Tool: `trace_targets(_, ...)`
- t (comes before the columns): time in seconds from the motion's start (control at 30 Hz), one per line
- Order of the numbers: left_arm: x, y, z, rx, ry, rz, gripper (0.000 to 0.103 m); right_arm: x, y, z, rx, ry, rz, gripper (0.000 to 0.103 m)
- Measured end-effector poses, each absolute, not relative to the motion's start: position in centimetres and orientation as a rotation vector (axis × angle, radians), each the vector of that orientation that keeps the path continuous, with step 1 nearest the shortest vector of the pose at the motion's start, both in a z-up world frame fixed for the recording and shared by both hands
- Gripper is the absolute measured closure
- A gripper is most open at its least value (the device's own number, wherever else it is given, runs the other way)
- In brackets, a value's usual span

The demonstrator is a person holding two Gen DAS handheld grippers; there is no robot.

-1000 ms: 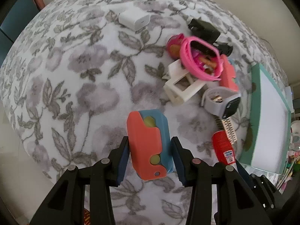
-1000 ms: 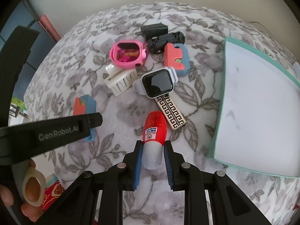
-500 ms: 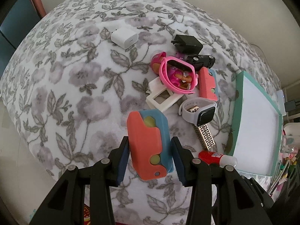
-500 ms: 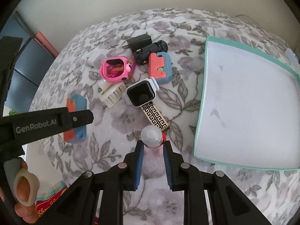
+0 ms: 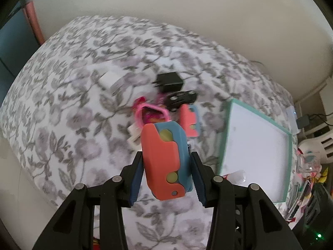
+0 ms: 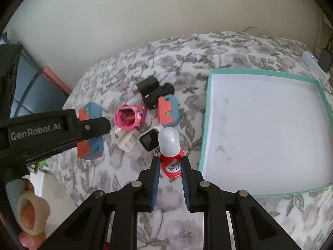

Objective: Organize rigid objects
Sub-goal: 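Lift the block with the left tool while the right tool carries the bottle over the tray, then lower the block into the tray and open the left tool while the right tool releases the bottle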

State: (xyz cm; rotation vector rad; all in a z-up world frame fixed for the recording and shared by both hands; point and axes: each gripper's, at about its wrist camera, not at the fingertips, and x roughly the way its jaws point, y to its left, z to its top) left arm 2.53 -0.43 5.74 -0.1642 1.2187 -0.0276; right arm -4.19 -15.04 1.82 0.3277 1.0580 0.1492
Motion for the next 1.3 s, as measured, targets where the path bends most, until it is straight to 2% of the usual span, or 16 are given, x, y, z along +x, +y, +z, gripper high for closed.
trace_targets(0.33,3.3,-6.4,6.0,-0.11,1.21,-0.121,0.057,-4.7,-20.4,3.2,0.397,0.983,0.023,0.082)
trace_targets(0.77,4.2,-15.3,3.2,-0.003,1.252,-0.236,0.057,-5.9,-30.5,1.4,0.495,0.98,-0.27,0.081)
trace_targets(1.3,5.0,-18.8,-1.7,0.041,1.306,-0.299,0.057,-5.9,-34.6,0.4,0.401,1.012,-0.432,0.082)
